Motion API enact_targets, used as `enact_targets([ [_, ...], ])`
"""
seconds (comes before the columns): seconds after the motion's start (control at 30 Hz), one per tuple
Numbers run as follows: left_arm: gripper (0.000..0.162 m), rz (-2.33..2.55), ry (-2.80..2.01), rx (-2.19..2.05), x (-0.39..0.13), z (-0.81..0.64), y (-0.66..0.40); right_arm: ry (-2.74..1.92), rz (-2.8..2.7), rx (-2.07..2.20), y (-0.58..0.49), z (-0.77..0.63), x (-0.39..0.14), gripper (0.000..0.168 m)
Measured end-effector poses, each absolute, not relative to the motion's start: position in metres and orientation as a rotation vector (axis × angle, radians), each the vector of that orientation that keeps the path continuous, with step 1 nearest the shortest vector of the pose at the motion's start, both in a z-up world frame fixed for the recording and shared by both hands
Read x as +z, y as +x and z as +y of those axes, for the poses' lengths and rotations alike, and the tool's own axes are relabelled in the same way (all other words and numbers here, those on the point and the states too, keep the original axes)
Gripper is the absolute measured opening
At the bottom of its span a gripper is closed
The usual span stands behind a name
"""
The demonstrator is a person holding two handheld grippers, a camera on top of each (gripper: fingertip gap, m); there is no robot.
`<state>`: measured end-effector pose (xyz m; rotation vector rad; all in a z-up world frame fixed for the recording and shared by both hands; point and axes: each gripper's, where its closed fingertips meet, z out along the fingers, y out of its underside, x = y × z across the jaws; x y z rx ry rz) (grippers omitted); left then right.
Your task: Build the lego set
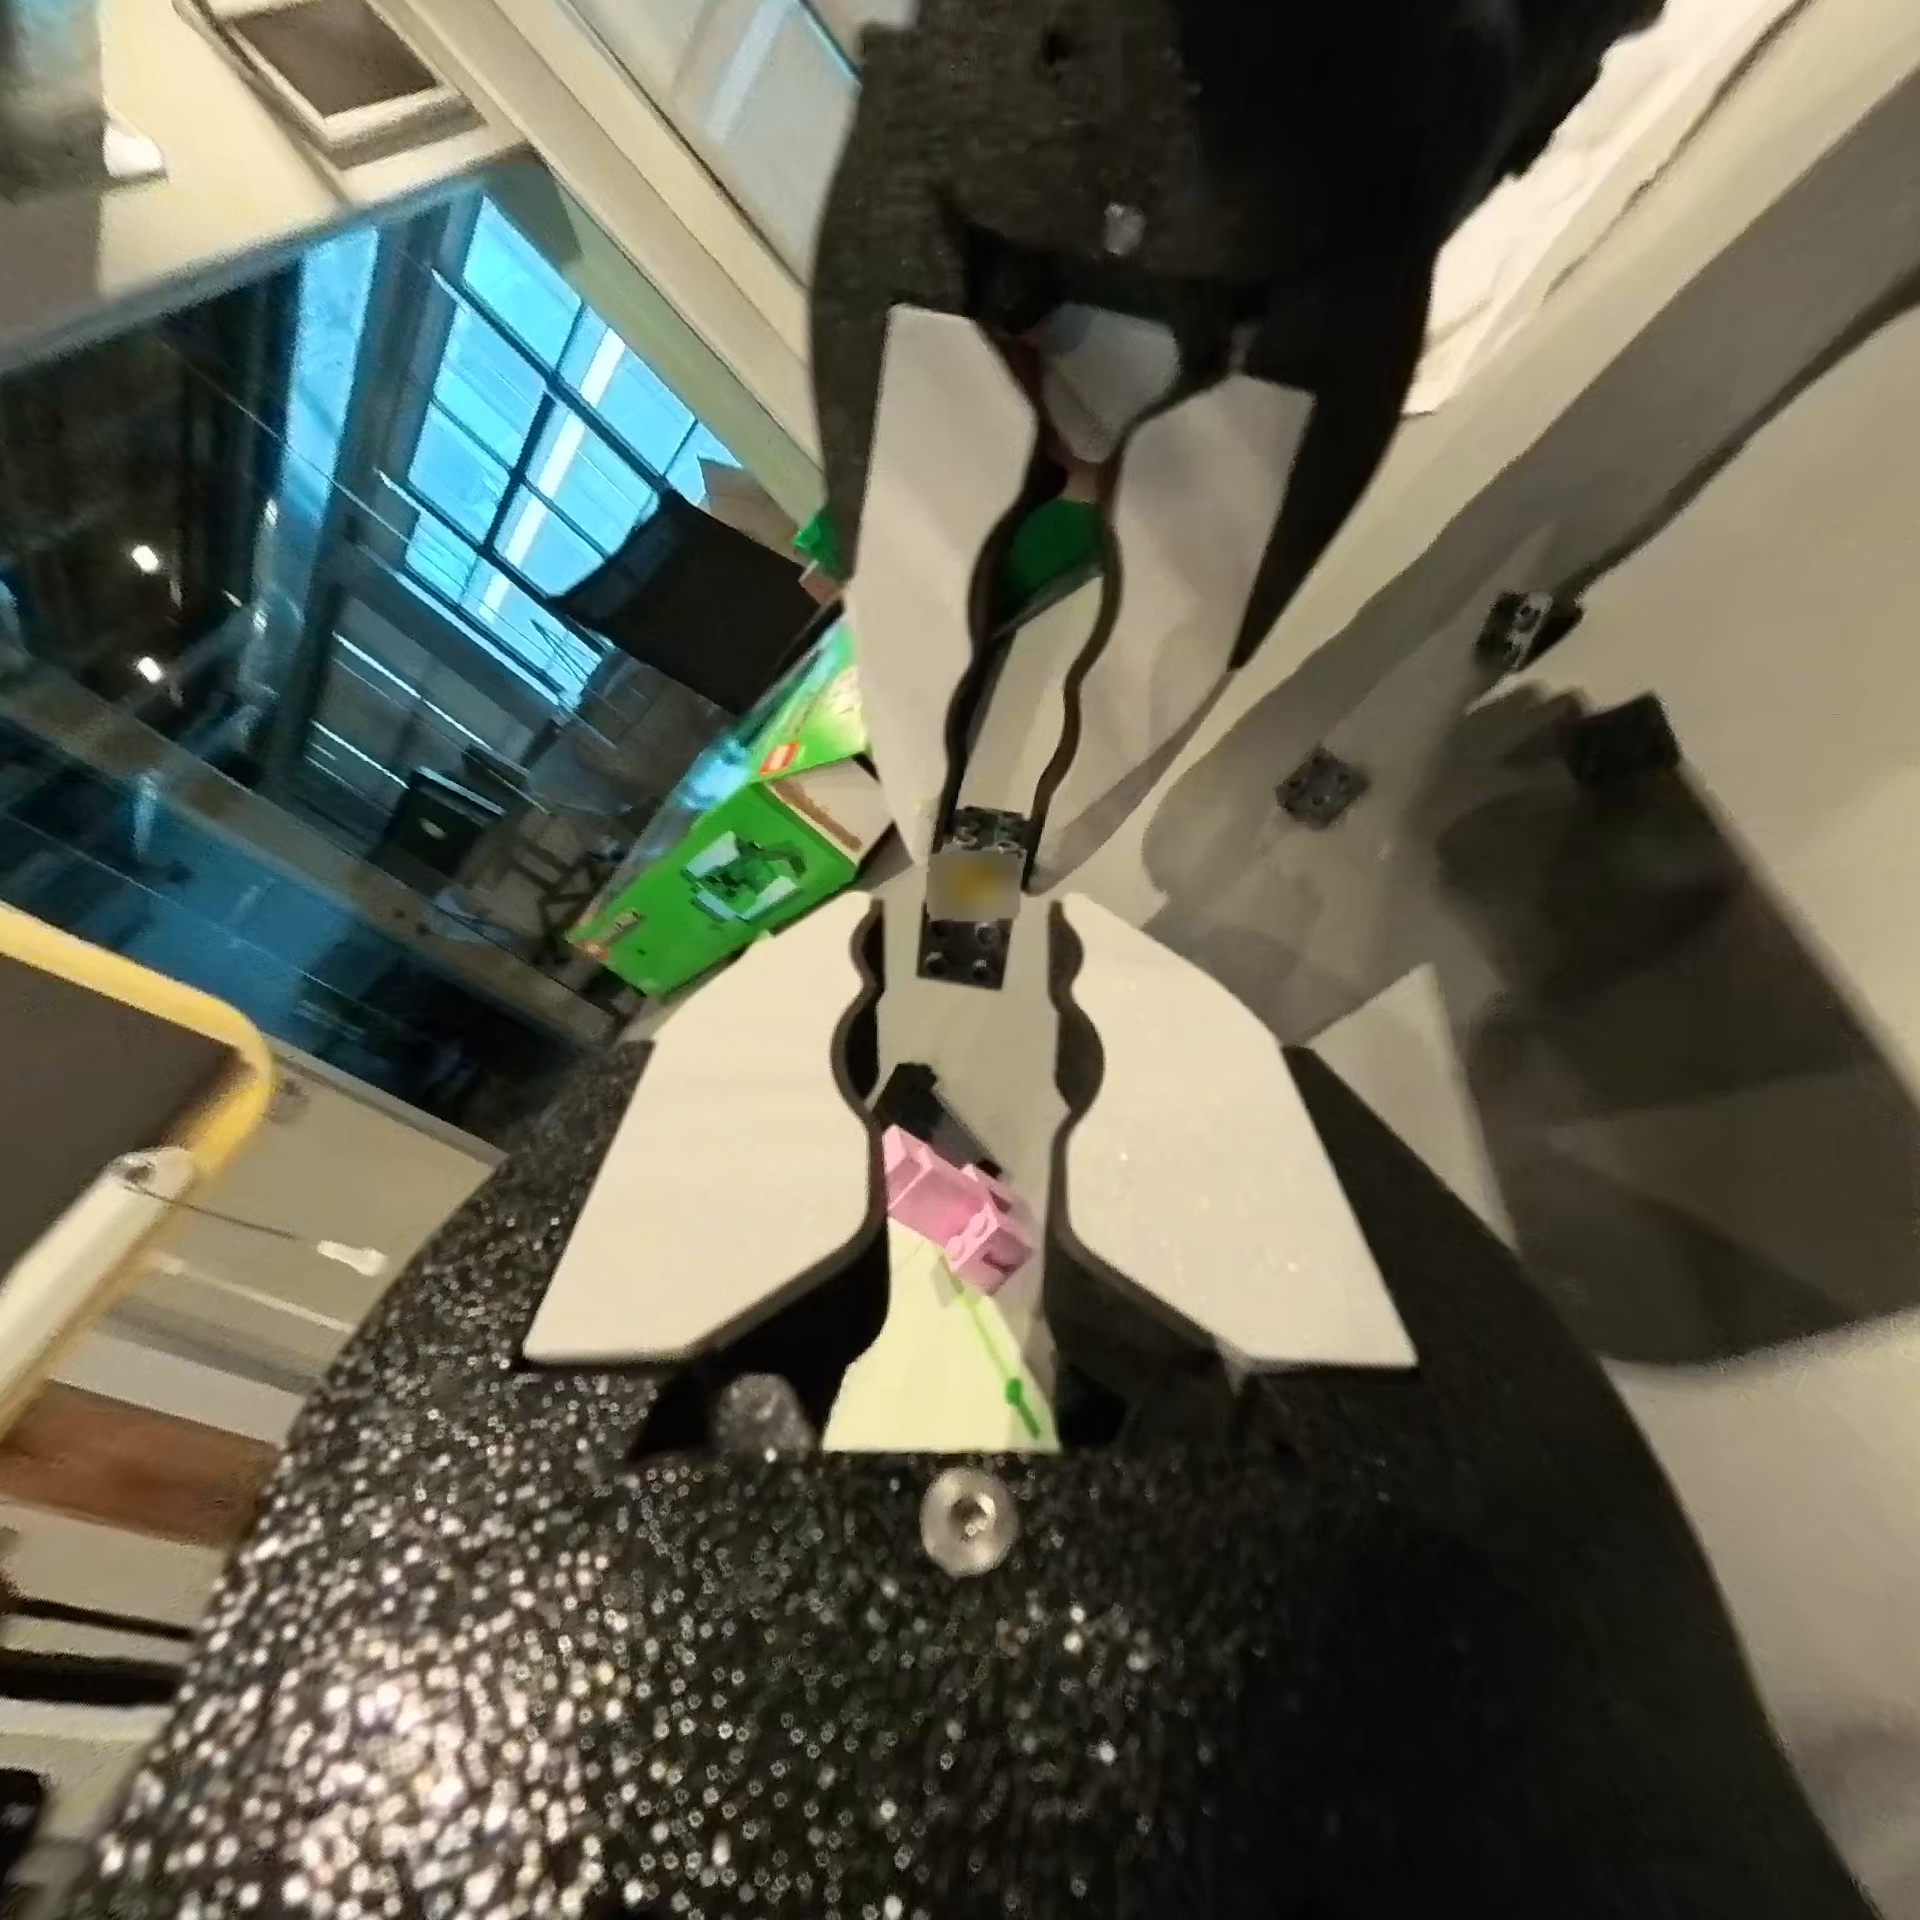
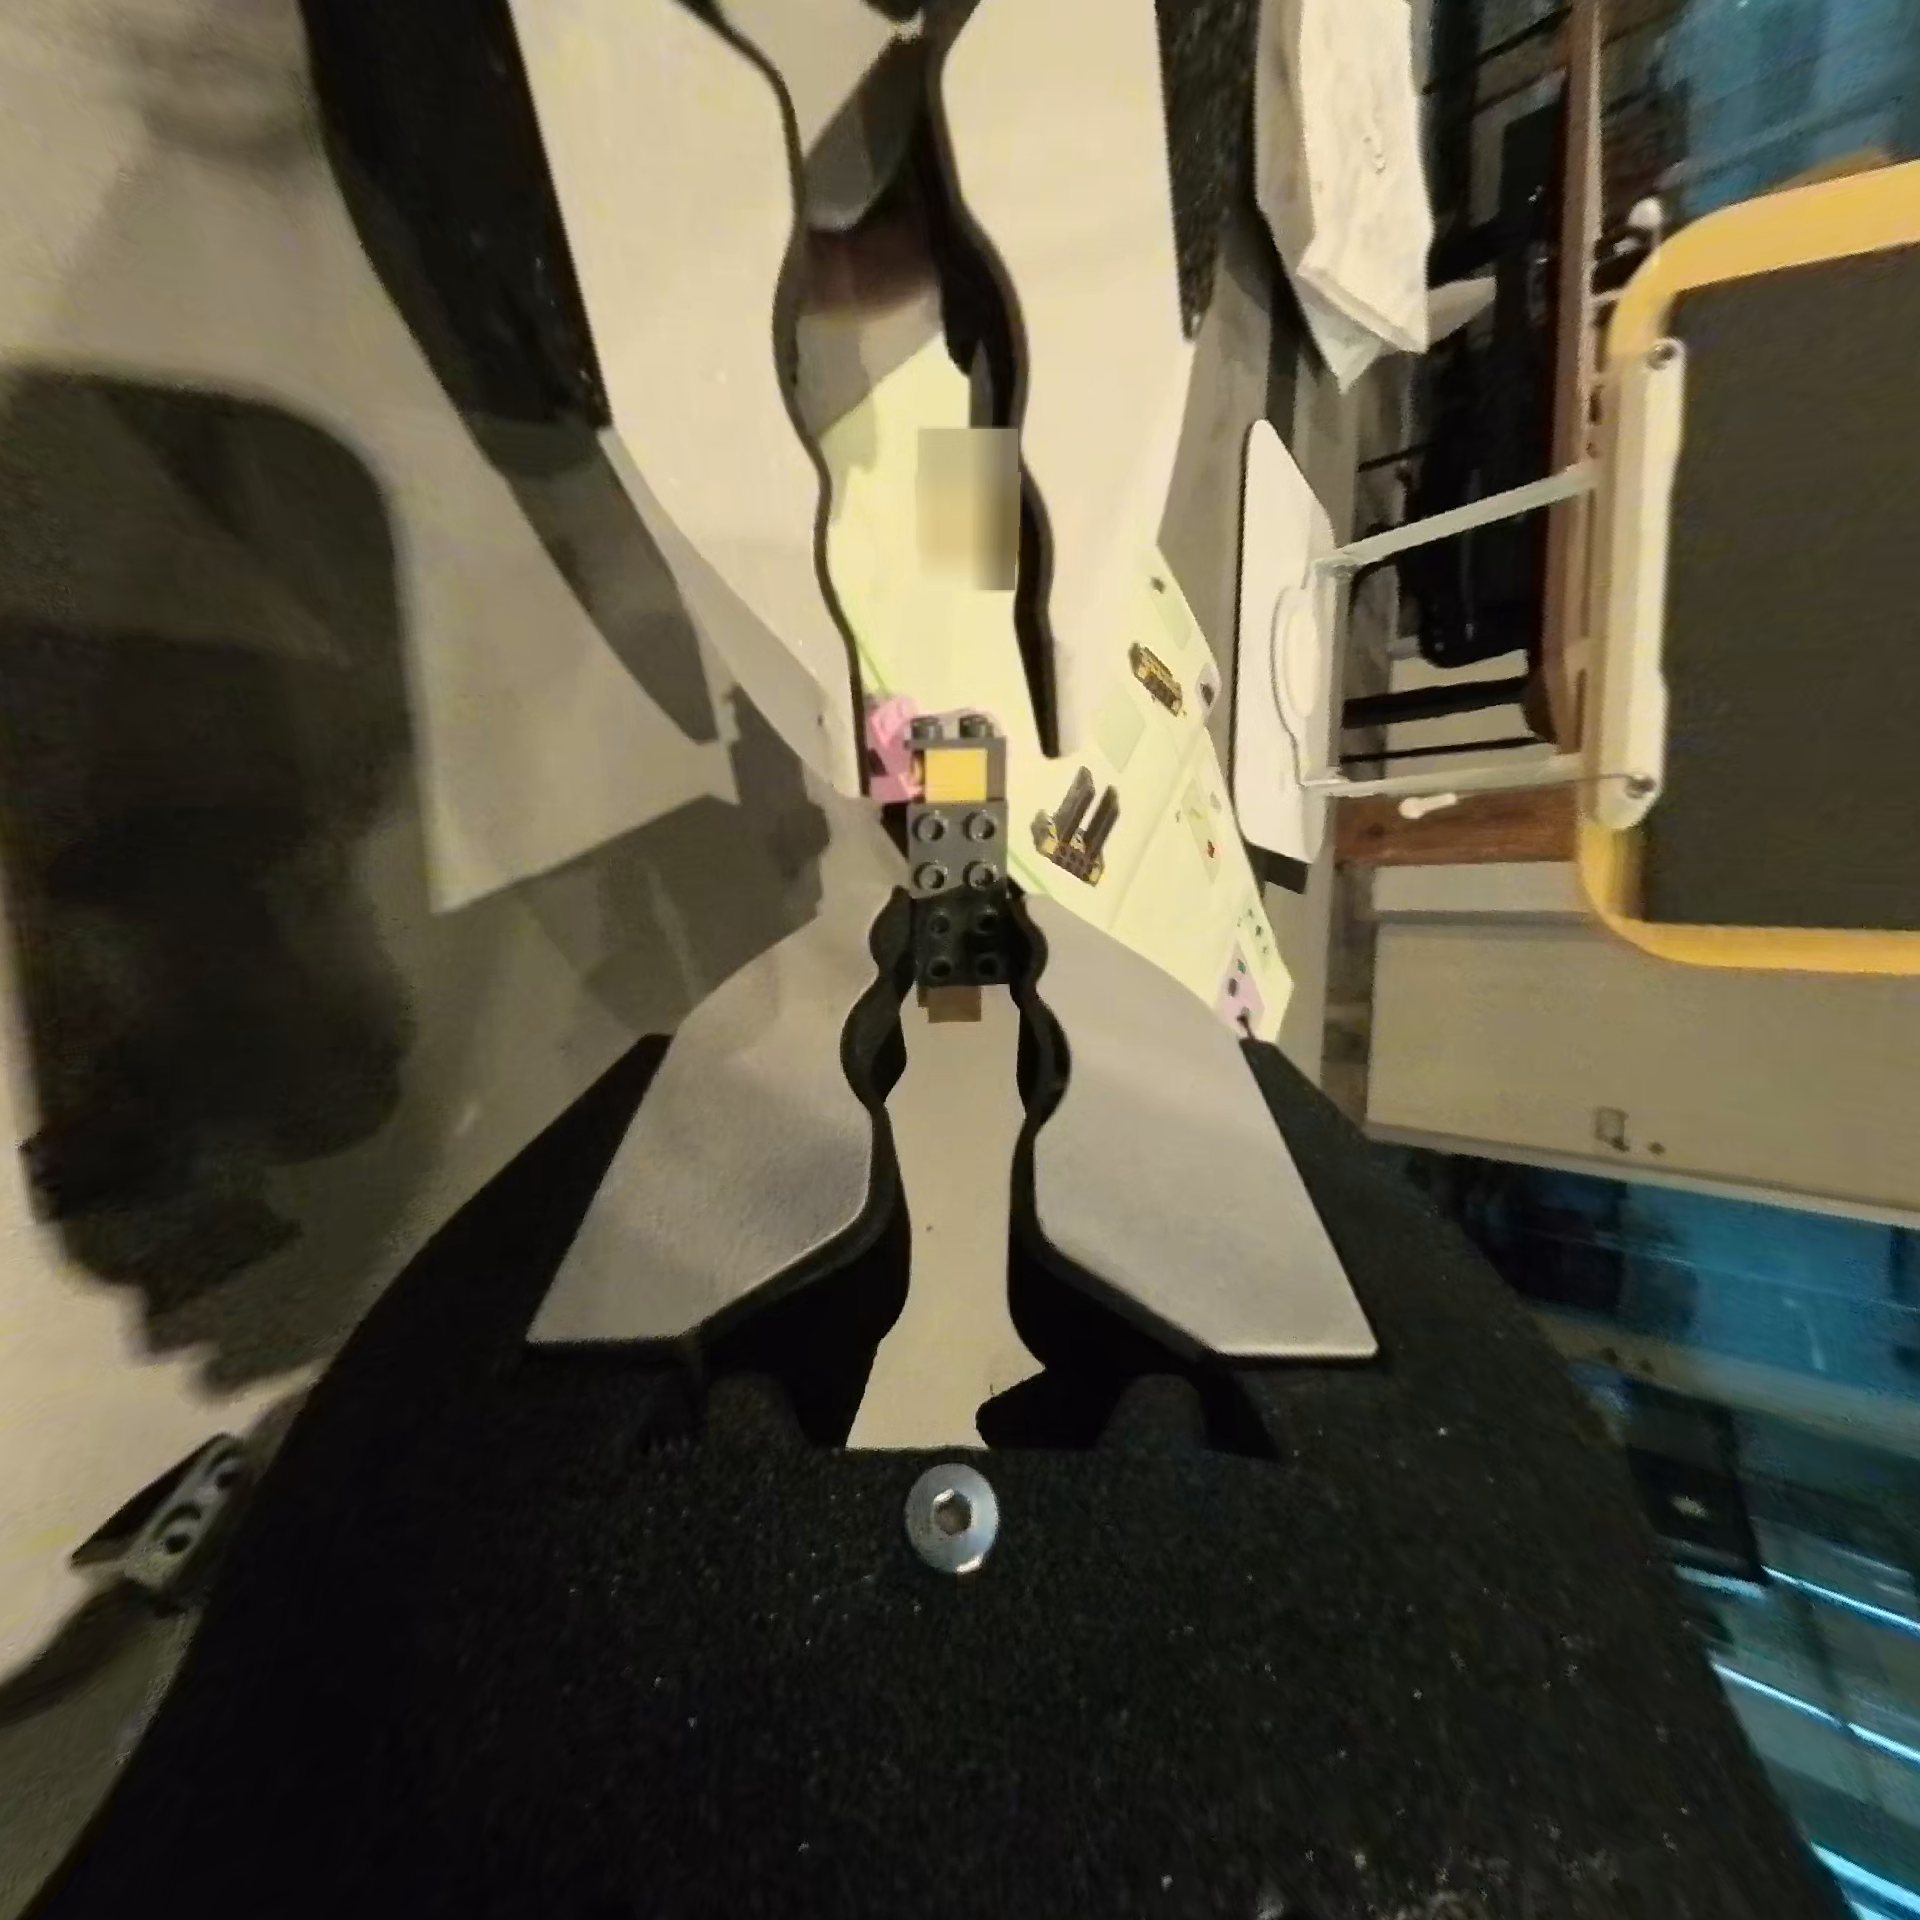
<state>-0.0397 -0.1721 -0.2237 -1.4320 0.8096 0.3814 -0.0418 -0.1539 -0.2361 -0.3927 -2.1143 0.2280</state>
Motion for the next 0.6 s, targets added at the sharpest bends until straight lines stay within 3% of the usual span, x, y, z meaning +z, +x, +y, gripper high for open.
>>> enact_targets([
  [0.4,0.049,0.458,-1.638,-0.12,-0.217,-0.167,-0.044,-0.197,-1.949,0.043,-0.041,-0.15,-0.228,0.017],
  [0.6,0.031,0.416,-1.735,-0.232,-0.225,-0.166,-0.036,-0.087,-1.877,-0.038,-0.04,-0.159,-0.223,0.017],
])
